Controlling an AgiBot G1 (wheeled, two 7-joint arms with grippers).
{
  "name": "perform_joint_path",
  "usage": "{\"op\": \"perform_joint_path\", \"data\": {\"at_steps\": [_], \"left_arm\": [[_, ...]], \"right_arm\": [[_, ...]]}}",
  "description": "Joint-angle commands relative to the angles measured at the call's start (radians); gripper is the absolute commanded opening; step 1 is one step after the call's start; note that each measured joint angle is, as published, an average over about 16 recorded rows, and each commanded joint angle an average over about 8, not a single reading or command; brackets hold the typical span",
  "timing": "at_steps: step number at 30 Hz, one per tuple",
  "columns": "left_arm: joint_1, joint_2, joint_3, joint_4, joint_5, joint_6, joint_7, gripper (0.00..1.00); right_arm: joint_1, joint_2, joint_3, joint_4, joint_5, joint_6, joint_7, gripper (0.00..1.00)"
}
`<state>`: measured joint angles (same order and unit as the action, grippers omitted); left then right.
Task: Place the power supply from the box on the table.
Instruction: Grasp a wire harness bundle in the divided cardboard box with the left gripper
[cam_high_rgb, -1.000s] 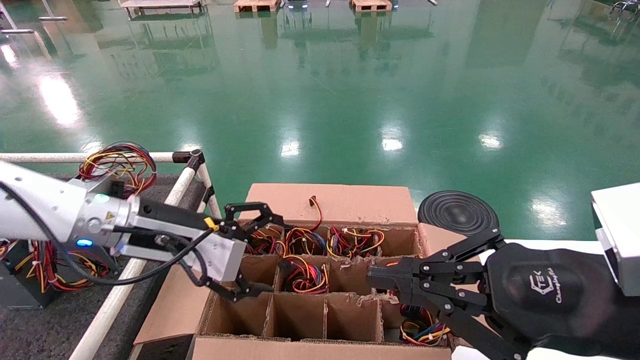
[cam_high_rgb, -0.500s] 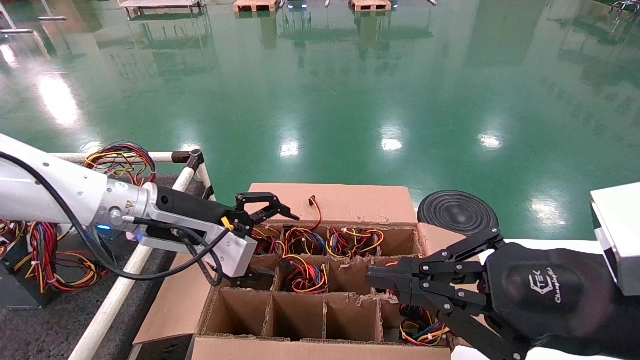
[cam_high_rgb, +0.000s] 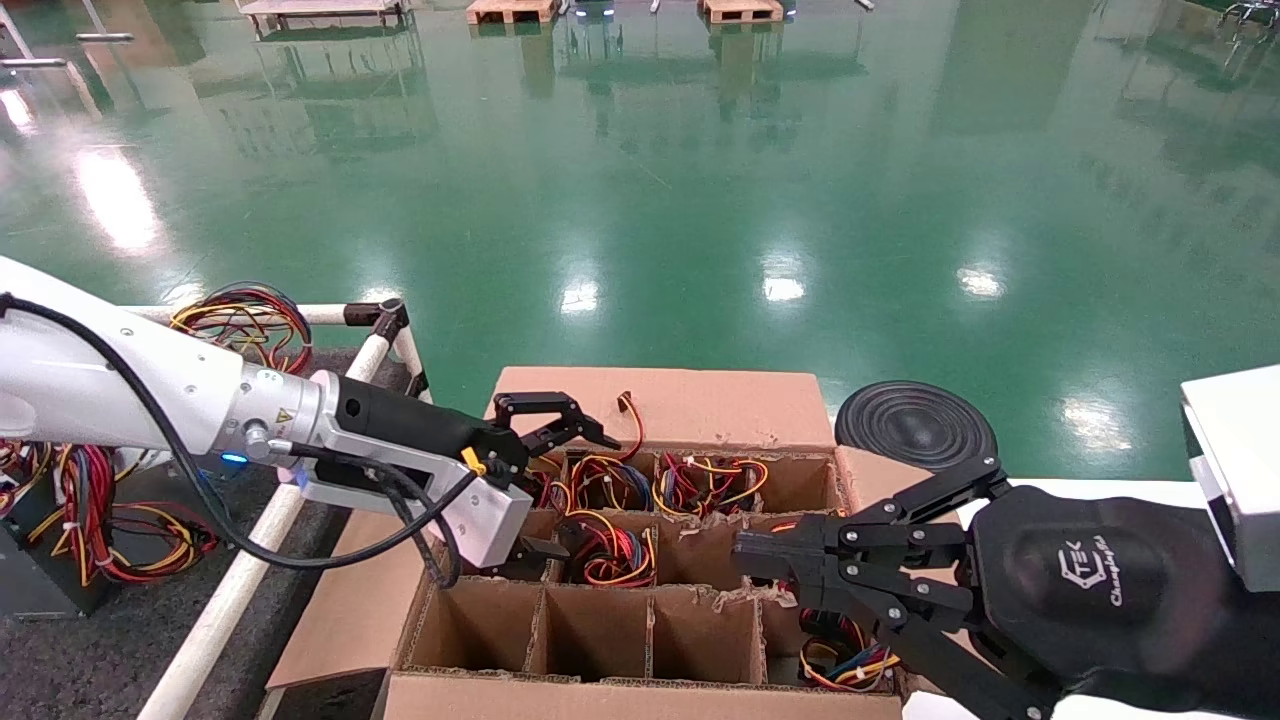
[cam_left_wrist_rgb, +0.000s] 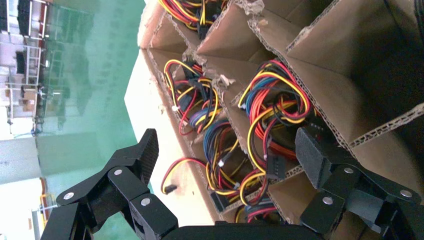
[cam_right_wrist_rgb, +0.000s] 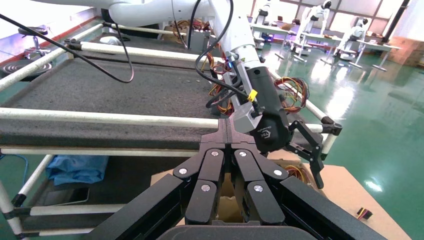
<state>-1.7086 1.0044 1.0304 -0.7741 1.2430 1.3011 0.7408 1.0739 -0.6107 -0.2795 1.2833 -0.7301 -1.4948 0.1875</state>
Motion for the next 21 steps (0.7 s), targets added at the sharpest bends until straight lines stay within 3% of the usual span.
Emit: {"op": "perform_joint_path", "data": {"at_steps": [1, 21], "left_arm": [[0.001, 0.005, 0.003, 0.008, -0.008, 0.002, 0.012, 1.0], [0.021, 0.048, 0.029, 0.134, -0.049, 0.028, 0.134, 1.0]], "right_arm": [[0.0, 0.0, 0.0, 0.0, 0.0, 0.0, 0.0, 0.0], [0.0, 0.0, 0.0, 0.0, 0.0, 0.0, 0.0, 0.0]]}}
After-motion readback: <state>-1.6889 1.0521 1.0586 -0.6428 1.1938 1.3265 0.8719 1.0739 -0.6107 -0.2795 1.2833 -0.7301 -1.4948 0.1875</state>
